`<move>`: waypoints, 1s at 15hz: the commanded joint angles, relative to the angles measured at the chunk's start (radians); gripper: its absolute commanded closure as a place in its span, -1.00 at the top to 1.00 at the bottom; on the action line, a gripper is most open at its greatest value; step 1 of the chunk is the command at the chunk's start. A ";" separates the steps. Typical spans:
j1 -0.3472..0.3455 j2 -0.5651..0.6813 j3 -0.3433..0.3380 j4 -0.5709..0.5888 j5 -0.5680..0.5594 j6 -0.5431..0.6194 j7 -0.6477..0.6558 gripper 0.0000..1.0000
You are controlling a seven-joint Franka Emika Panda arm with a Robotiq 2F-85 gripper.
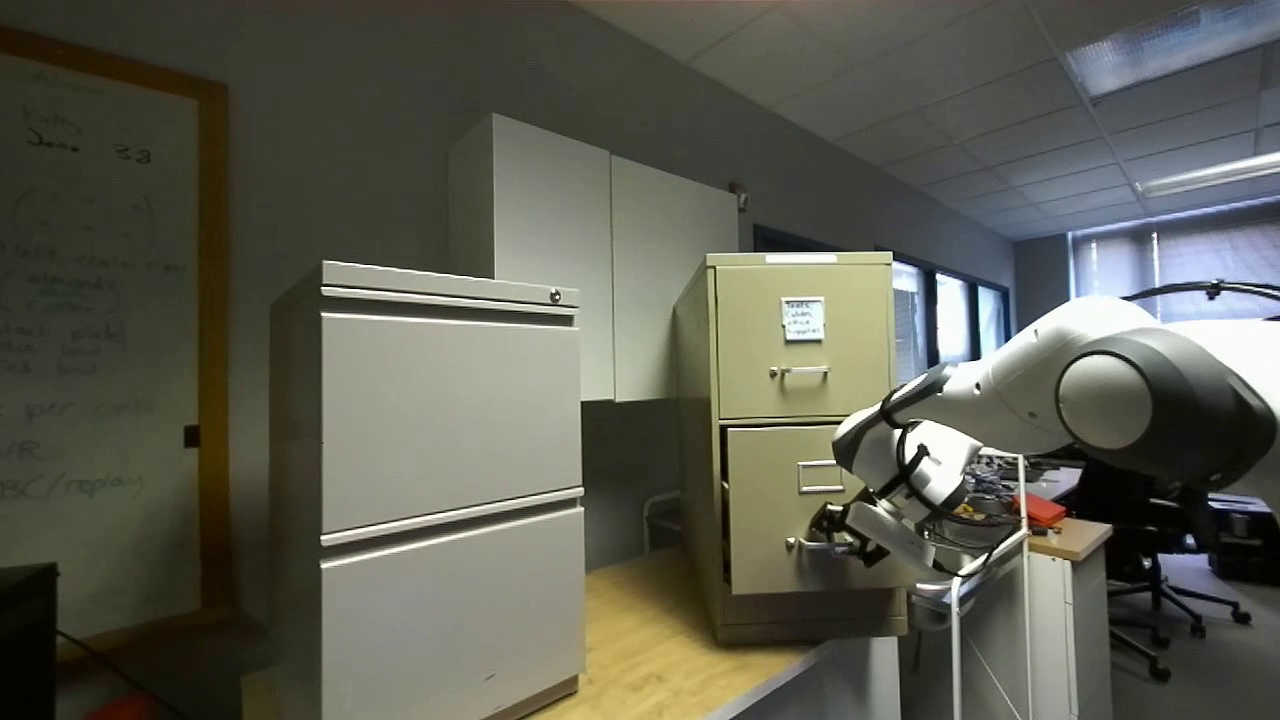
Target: Open the bottom drawer of the file cabinet on the right
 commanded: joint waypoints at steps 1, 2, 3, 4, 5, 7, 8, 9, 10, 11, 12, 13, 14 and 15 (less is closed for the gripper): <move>0.033 -0.143 0.025 -0.224 -0.028 -0.041 -0.031 -0.85; 0.034 -0.168 0.027 -0.252 -0.040 -0.039 -0.026 -0.85; 0.035 -0.193 0.029 -0.280 -0.050 -0.038 -0.024 -0.85; 0.036 -0.217 0.031 -0.307 -0.063 -0.036 -0.017 -0.85; 0.035 -0.241 0.033 -0.335 -0.076 -0.034 -0.012 -0.85; 0.033 -0.289 0.039 -0.390 -0.100 -0.034 -0.003 -0.85; 0.031 -0.315 0.042 -0.418 -0.112 -0.035 0.001 -0.85; 0.028 -0.341 0.045 -0.446 -0.124 -0.036 0.006 -0.85; 0.026 -0.368 0.050 -0.474 -0.137 -0.036 0.012 -0.85; 0.054 -0.396 0.025 -0.502 -0.164 -0.035 0.028 -0.85; 0.055 -0.424 0.025 -0.528 -0.182 -0.036 0.037 -0.85; 0.056 -0.451 0.027 -0.555 -0.206 -0.037 0.053 -0.85; 0.057 -0.478 0.029 -0.581 -0.231 -0.036 0.070 -0.85; 0.057 -0.504 0.032 -0.606 -0.259 -0.036 0.089 -0.85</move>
